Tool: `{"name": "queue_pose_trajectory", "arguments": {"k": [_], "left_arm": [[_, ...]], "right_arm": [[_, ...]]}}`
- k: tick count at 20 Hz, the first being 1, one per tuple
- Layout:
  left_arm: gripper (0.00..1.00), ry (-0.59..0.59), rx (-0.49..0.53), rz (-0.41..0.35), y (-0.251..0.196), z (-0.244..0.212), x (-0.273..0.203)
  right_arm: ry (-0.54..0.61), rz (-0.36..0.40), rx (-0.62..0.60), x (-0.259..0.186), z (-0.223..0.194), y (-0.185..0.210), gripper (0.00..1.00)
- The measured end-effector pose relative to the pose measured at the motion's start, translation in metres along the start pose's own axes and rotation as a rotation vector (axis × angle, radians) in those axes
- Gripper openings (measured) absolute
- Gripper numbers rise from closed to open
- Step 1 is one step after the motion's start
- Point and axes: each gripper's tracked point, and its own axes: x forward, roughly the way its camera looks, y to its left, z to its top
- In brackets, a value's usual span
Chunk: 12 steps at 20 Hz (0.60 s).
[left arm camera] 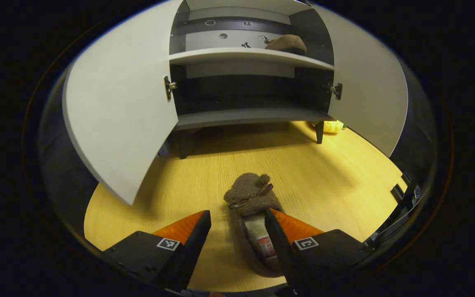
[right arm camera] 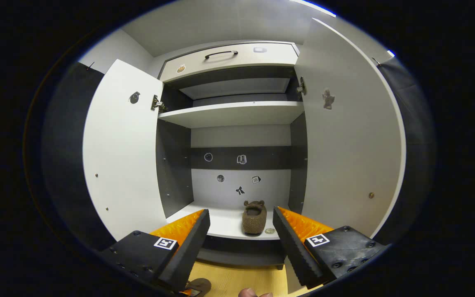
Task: Grab one shoe with the right hand and put it into the shoe cabinet, grab the other shoe with the left hand and put it into the shoe cabinet; then close the right door with the right hand and the left door with the left hand.
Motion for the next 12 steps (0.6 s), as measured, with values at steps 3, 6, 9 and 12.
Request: {"name": "queue_pose_trajectory", "arguments": {"k": [3,6,9,12], "left_arm": [[0.79,-0.009,0.009,-0.011,-0.003,-0.007,0.024],[0.72,-0.050,-0.004,0.004,0.001,-0.002,0.047],[0.54,-0.053,-0.008,0.021,0.002,0.004,0.066],[0.34,-0.032,0.009,0.055,0.007,0.006,0.072]], "right_arm": [[0.005,-0.013,0.017,-0.015,0.005,-0.010,0.98],[0.020,-0.026,0.012,-0.029,0.003,-0.019,0.98],[0.039,-0.039,0.000,-0.040,-0.003,-0.027,0.98],[0.050,-0.044,0.016,-0.047,-0.006,-0.031,0.98]]}}
